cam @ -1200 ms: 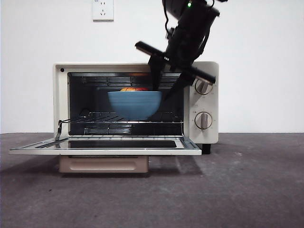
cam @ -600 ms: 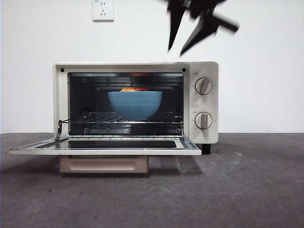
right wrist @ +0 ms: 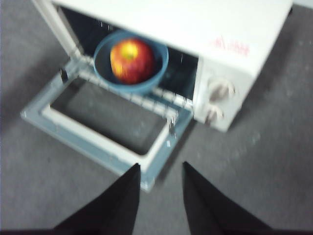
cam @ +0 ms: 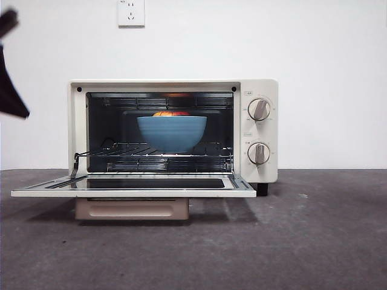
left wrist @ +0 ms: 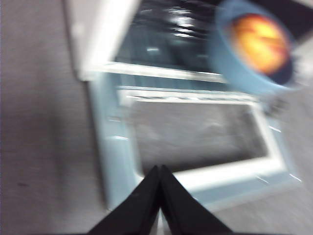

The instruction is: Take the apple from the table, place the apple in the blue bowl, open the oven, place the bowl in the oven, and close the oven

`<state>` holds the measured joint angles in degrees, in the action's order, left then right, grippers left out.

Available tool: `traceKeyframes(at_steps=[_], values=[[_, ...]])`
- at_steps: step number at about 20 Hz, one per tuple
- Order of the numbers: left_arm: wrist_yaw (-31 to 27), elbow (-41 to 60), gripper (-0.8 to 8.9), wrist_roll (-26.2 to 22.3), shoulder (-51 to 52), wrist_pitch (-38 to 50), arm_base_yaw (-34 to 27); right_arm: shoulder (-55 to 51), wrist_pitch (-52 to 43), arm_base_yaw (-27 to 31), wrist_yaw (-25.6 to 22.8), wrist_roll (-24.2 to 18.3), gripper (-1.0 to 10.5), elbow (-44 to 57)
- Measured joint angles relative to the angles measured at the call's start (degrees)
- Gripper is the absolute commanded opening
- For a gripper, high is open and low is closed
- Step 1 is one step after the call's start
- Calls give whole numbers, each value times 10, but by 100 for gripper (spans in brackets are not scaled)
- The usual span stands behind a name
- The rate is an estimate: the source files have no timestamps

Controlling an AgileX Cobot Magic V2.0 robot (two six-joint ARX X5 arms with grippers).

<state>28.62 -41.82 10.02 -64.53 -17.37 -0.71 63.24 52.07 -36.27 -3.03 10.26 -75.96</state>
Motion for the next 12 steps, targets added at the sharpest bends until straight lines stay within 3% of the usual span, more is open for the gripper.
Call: traceKeyframes(at_steps=[6, 12], values=[[-1, 0, 6, 0, -127, 78, -7, -157, -7, 0, 0, 2, 138, 170], [-9, 1, 6, 0, -217, 133, -7, -255, -3, 0, 0, 26, 138, 222]])
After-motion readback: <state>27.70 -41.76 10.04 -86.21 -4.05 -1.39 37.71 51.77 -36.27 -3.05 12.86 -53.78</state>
